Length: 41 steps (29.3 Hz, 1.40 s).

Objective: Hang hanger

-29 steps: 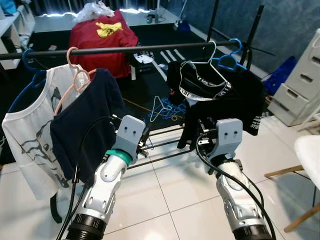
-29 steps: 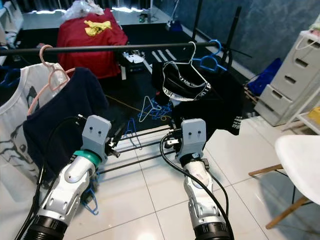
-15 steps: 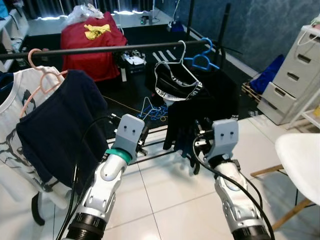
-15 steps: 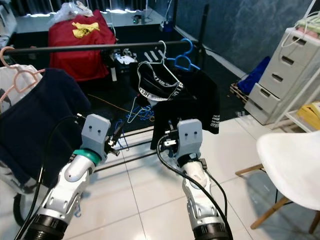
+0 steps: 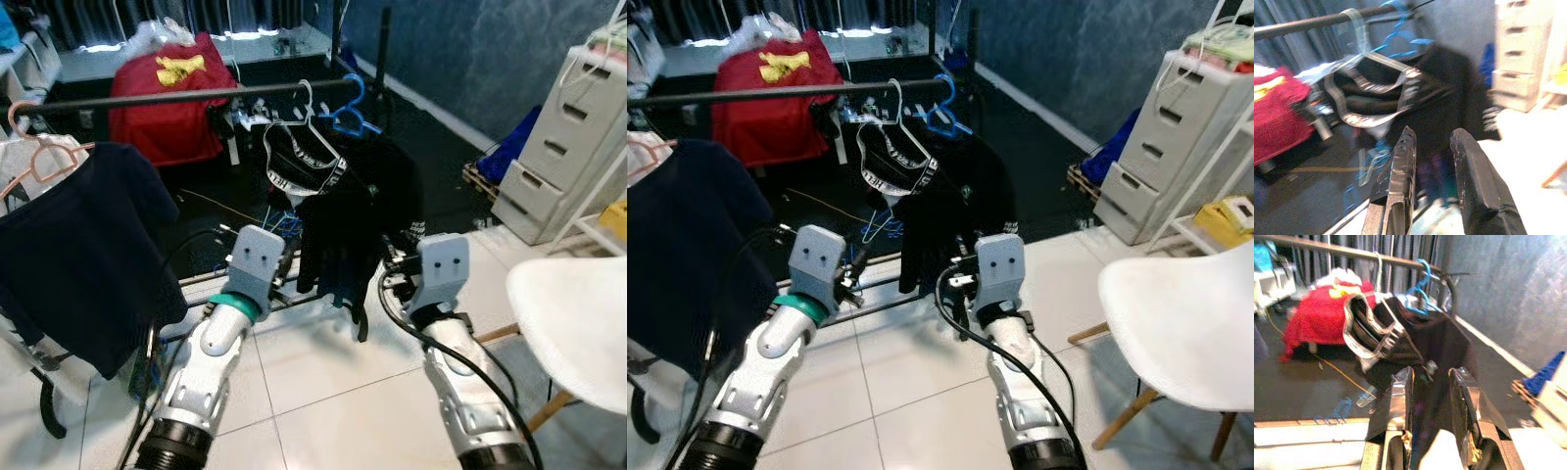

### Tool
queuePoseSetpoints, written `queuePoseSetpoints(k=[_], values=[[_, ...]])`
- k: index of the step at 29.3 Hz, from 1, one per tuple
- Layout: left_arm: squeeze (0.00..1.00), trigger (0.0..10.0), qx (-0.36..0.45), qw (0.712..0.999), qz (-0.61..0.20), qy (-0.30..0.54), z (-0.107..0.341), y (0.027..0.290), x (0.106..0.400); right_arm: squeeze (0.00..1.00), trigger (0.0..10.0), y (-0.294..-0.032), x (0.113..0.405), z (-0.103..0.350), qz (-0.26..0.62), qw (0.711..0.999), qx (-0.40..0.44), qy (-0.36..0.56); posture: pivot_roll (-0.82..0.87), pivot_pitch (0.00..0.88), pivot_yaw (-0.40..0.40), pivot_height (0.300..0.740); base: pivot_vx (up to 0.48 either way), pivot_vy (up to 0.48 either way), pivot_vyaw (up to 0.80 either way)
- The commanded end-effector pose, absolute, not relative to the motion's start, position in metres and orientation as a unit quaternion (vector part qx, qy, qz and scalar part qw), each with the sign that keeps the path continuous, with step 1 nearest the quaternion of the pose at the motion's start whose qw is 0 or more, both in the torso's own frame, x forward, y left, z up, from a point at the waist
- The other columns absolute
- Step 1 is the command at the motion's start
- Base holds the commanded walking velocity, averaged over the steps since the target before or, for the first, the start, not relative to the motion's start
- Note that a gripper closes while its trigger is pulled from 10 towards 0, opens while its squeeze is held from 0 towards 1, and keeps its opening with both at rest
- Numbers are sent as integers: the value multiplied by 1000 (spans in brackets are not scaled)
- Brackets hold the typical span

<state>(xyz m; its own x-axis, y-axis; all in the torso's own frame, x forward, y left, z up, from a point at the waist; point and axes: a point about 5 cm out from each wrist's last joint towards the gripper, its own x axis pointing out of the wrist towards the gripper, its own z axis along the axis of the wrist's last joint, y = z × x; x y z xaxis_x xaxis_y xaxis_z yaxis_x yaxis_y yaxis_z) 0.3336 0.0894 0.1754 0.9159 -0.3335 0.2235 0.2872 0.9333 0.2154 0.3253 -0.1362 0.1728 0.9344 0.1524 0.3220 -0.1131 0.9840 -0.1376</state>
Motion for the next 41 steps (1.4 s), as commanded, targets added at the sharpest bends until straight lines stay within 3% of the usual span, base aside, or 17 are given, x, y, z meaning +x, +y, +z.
queuePoseSetpoints(k=[1, 18, 25, 41], values=[[0, 10000, 94, 979, -145, -106, 167, 95, 335, 0, 10000, -133, 325, 168, 70, 983, -61, -158, -163, 47, 27, 740, 0, 0, 775], [0, 10000, 110, 982, -127, -90, 165, 97, 339, 0, 10000, -134, 325, 168, 67, 984, -64, -154, -165, 50, 27, 740, 0, 0, 723], [0, 10000, 115, 981, -127, -95, 165, 96, 339, 0, 10000, -134, 325, 169, 65, 984, -52, -155, -168, 52, 27, 740, 215, 0, 0], [0, 10000, 112, 980, -131, -99, 165, 94, 338, 0, 10000, -135, 323, 169, 71, 984, -50, -158, -173, 51, 21, 740, 458, 0, 0]])
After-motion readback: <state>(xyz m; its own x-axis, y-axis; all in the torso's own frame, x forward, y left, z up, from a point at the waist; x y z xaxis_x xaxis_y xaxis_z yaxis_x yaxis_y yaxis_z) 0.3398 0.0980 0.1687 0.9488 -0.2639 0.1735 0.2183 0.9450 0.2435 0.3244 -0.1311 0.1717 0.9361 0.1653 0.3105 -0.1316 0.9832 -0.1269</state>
